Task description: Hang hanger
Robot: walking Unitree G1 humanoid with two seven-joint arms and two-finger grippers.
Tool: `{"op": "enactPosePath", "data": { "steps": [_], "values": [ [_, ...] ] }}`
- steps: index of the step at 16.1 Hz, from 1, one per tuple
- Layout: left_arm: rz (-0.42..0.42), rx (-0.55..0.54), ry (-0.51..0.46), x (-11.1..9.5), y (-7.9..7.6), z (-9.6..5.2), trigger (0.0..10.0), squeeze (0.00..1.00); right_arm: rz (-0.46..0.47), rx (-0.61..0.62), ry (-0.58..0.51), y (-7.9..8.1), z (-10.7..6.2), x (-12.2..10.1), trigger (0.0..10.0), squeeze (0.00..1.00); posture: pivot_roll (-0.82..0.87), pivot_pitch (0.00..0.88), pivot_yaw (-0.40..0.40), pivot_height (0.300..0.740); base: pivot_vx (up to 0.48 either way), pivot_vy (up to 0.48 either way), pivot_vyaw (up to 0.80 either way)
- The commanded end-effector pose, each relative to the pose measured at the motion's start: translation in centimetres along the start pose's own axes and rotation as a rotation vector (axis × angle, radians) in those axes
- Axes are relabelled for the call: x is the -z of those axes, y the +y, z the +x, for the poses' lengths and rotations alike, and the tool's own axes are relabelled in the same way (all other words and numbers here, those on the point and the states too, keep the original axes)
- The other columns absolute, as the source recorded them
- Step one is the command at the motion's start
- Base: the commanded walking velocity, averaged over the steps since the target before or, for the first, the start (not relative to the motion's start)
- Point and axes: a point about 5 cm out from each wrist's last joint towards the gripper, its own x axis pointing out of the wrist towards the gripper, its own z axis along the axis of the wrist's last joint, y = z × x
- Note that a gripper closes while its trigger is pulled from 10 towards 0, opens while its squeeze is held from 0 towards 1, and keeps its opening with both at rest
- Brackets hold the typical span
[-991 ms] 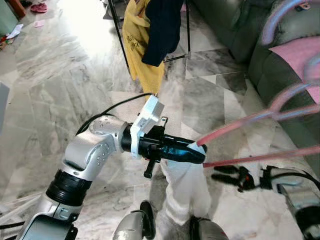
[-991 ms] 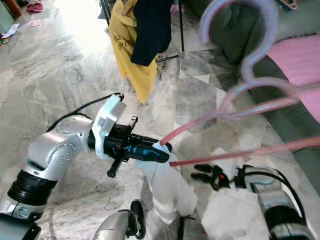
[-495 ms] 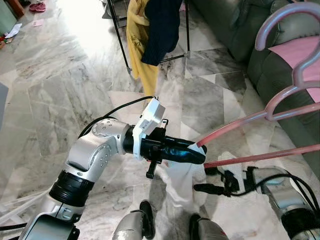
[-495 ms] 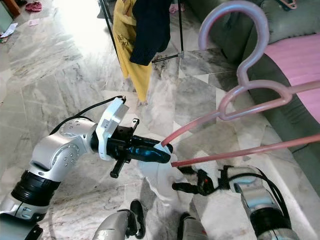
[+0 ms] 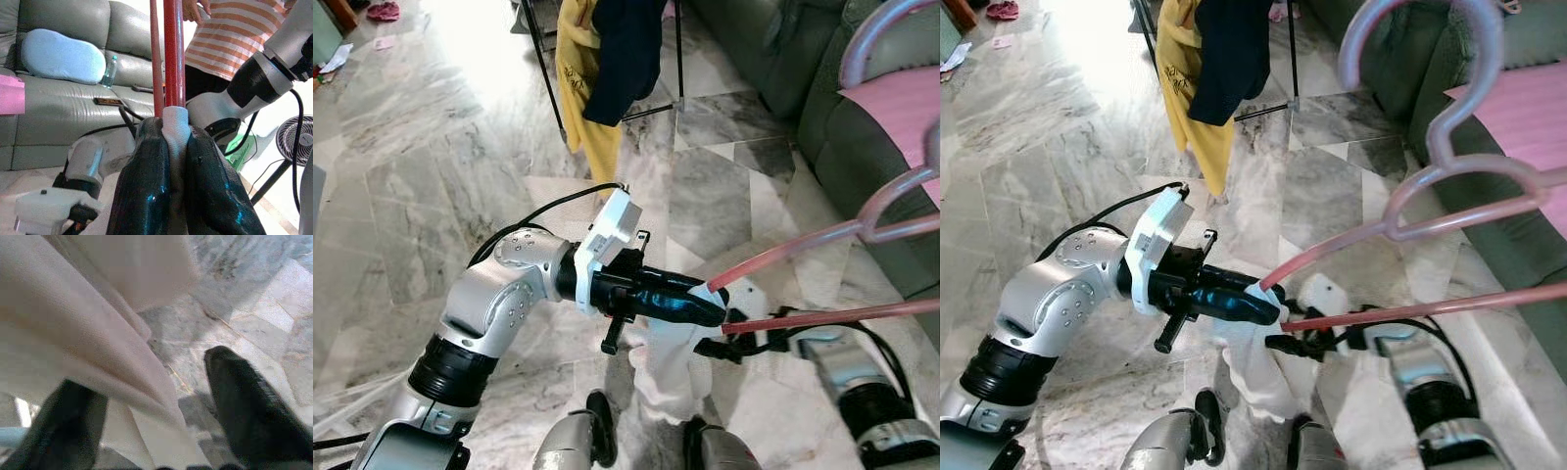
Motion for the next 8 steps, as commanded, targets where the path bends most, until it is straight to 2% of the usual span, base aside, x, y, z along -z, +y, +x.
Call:
{"op": "enactPosePath", "data": {
  "steps": [1, 2, 8],
  "values": [
    [0.035, 0.029, -0.011, -0.7, -0.3, 0.4, 10.0, 0.00, 0.012, -0.030, 0.021, 0.4, 0.4, 0.5, 0.0, 0.00, -0.03, 0.280, 0.089, 0.740, 0.000, 0.000, 0.00],
    [0.032, 0.028, -0.013, -0.7, -0.3, 0.4, 10.0, 0.00, 0.014, -0.071, 0.015, 0.9, 1.4, 0.3, 0.0, 0.00, -0.03, 0.281, 0.089, 0.740, 0.000, 0.000, 0.00],
    [0.031, 0.029, -0.019, -0.8, -0.4, 0.4, 10.0, 0.00, 0.039, -0.151, 0.034, 1.8, 1.8, 0.9, 0.0, 0.00, -0.02, 0.284, 0.089, 0.740, 0.000, 0.000, 0.00]
  ]
}}
